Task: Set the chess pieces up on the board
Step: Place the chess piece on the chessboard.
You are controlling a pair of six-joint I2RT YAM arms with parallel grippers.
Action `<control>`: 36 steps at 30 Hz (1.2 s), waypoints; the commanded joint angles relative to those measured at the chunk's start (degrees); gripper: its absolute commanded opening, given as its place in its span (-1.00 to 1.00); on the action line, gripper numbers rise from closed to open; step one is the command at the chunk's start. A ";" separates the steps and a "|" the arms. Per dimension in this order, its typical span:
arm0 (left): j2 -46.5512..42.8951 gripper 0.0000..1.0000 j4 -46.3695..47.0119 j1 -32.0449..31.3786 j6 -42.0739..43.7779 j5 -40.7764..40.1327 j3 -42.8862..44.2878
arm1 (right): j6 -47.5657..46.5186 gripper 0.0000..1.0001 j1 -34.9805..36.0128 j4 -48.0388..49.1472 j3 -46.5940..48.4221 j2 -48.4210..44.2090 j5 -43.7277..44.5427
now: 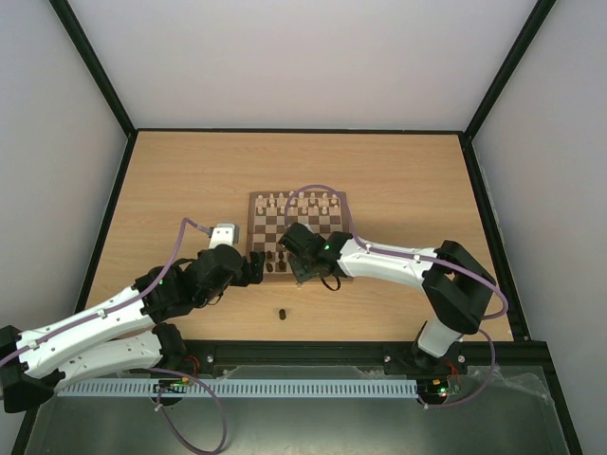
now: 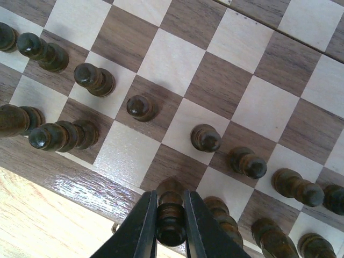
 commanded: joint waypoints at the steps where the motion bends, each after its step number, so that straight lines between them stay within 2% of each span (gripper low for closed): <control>1: -0.17 0.98 -1.13 -0.06 0.08 -0.89 -0.30 | -1.25 -0.77 -0.59 -0.62 1.57 1.40 -0.36; 16: -0.02 0.98 -1.17 -0.10 0.08 -0.89 -0.21 | -1.39 -0.75 -1.36 -0.49 1.60 2.31 -0.38; 36: 0.01 0.98 -1.29 -0.10 -0.01 -0.69 -0.04 | -0.59 -0.55 -1.37 -2.12 0.69 -0.44 -1.45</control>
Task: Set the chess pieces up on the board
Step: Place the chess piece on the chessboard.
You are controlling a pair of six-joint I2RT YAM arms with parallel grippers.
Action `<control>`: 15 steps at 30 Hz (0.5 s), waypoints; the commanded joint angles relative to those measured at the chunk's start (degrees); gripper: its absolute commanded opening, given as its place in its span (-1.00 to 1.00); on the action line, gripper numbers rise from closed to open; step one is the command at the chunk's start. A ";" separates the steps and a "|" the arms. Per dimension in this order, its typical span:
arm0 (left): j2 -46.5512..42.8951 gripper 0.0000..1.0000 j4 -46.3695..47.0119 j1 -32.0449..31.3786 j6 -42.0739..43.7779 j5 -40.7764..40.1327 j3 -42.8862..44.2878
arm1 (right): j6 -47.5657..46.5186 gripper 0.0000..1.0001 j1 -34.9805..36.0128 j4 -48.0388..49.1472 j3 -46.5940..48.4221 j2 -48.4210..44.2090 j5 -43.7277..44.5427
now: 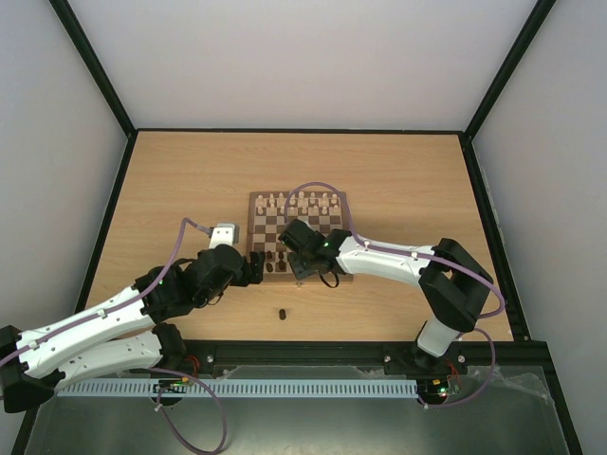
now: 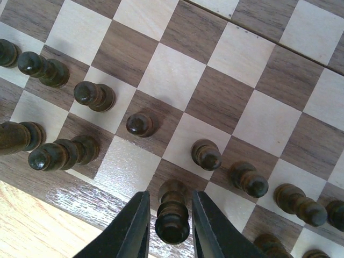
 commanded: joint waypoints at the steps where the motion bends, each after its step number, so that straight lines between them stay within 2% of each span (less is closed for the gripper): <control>1: 0.02 0.98 -1.31 -0.10 0.04 -0.66 -0.02 | 0.15 -0.52 -0.28 -3.28 -0.21 -2.06 -1.13; 3: 0.06 0.98 -1.29 -0.10 0.08 -0.56 0.13 | 0.13 -0.39 -0.27 -2.94 -0.46 -3.55 -2.27; 11: 0.46 0.98 -0.97 -0.10 0.78 0.15 0.51 | 0.11 -0.15 -0.26 -3.70 -0.96 -11.80 -3.87; 15: 2.54 0.98 -1.43 -0.18 0.40 1.12 1.45 | 0.37 0.12 -0.23 -3.04 -3.76 -18.57 -1.89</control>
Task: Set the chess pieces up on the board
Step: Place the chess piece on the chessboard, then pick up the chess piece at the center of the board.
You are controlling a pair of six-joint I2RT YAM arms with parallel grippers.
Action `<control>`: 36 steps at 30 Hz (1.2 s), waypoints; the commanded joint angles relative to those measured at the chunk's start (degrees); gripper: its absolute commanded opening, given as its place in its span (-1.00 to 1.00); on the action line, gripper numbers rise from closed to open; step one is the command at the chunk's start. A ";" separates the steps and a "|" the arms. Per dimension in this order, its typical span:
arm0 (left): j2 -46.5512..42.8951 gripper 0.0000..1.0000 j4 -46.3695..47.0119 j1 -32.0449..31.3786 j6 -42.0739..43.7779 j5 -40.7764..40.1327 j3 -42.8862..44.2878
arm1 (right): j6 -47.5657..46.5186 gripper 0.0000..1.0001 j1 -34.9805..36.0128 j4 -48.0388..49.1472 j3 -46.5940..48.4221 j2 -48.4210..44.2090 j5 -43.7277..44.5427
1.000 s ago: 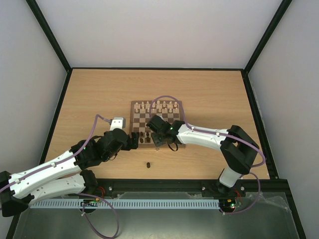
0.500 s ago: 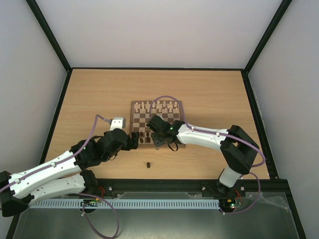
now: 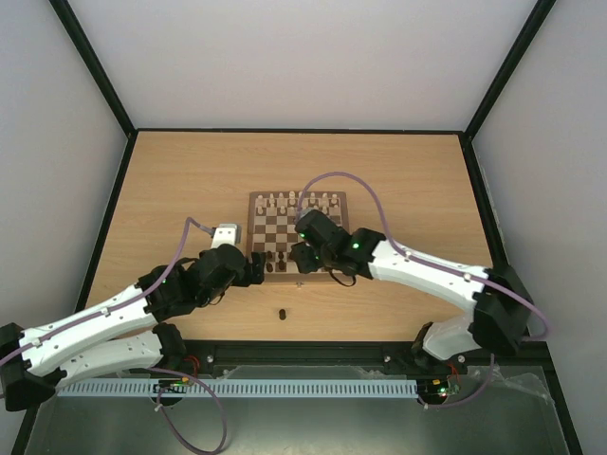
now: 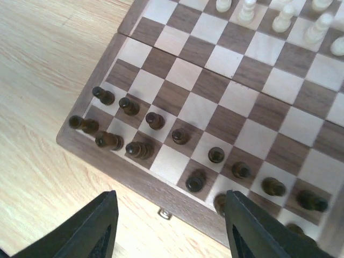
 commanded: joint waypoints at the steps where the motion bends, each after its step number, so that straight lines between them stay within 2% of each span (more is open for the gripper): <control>1: 2.21 0.98 -1.51 -0.19 0.15 1.32 1.65 | 0.08 0.22 -0.25 -2.31 -3.84 -7.70 1.82; 5: 3.43 0.98 -2.00 -0.42 -0.88 2.33 2.35 | 0.64 0.60 -0.25 -0.98 -8.46 -13.90 3.21; 6: 3.63 0.98 -2.25 -0.58 -1.17 2.40 2.55 | 0.77 0.73 -0.22 -0.63 -9.59 -15.36 3.48; 7: 3.91 0.98 -2.44 -0.69 -1.56 2.50 2.81 | 0.89 0.99 -0.22 -0.24 -10.78 -17.01 4.15; 11: 5.10 0.98 -3.43 -1.87 -3.24 2.52 3.82 | 2.82 0.97 -0.28 1.63 -13.93 -20.79 7.81; 20: 7.76 0.98 -6.18 -9.87 -12.26 -0.16 3.45 | 5.69 0.97 -0.23 6.36 -21.85 -27.69 19.93; 25: 10.31 0.98 -5.02 -12.47 -15.33 -0.23 1.39 | 6.89 0.97 -0.25 7.66 -23.79 -28.36 22.07; 32: 12.76 0.98 -4.02 -19.26 -20.44 -2.33 0.44 | 7.79 0.99 -0.59 7.93 -25.07 -27.88 23.30; 36: 14.93 0.98 -4.75 -20.23 -19.97 -2.55 1.36 | 7.30 0.69 -3.29 8.22 -25.60 -28.84 20.04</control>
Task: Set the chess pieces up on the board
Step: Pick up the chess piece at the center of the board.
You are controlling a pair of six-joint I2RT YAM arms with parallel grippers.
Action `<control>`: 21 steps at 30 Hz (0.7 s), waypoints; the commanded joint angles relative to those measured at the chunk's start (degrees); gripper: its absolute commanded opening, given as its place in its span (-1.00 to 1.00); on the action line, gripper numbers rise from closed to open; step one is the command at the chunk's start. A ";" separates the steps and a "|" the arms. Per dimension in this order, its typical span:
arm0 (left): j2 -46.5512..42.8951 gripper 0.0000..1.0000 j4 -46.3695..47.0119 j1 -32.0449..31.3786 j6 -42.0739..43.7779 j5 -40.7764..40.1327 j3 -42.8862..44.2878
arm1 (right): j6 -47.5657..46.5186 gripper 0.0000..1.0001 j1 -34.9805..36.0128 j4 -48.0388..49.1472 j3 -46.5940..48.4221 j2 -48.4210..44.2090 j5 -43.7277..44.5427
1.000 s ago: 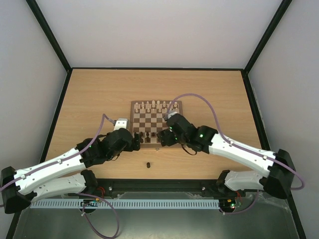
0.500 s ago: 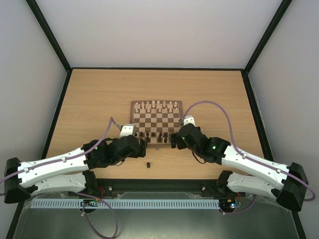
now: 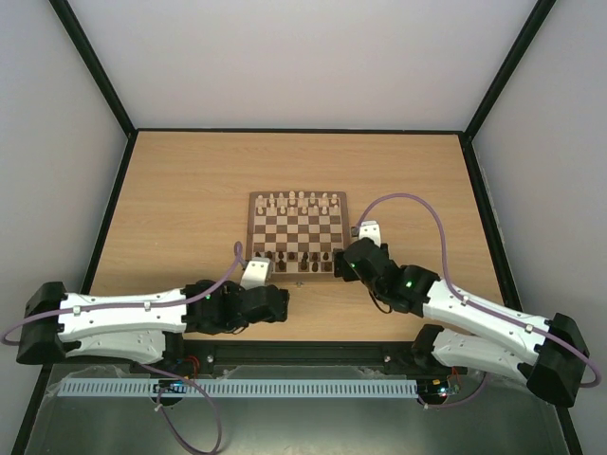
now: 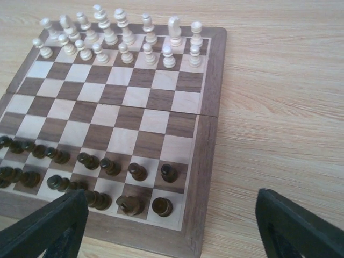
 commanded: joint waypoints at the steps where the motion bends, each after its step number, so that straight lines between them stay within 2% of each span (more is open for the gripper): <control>1: 2.30 0.98 -1.03 -0.99 -1.37 -2.37 0.76 | 0.53 0.66 -3.40 1.56 -1.44 -1.16 -1.48; 6: 3.68 0.98 -1.17 -1.83 -2.28 -3.04 0.84 | -0.24 0.47 -6.18 2.56 -1.75 0.49 -6.85; 16: 8.00 0.96 1.13 -5.30 -4.94 -2.73 0.16 | -0.63 0.46 -6.32 2.18 -0.95 2.92 -7.10; 21: 12.66 0.63 2.68 -6.22 -4.98 -1.82 0.50 | -0.58 0.46 -6.31 2.09 -0.99 2.84 -7.18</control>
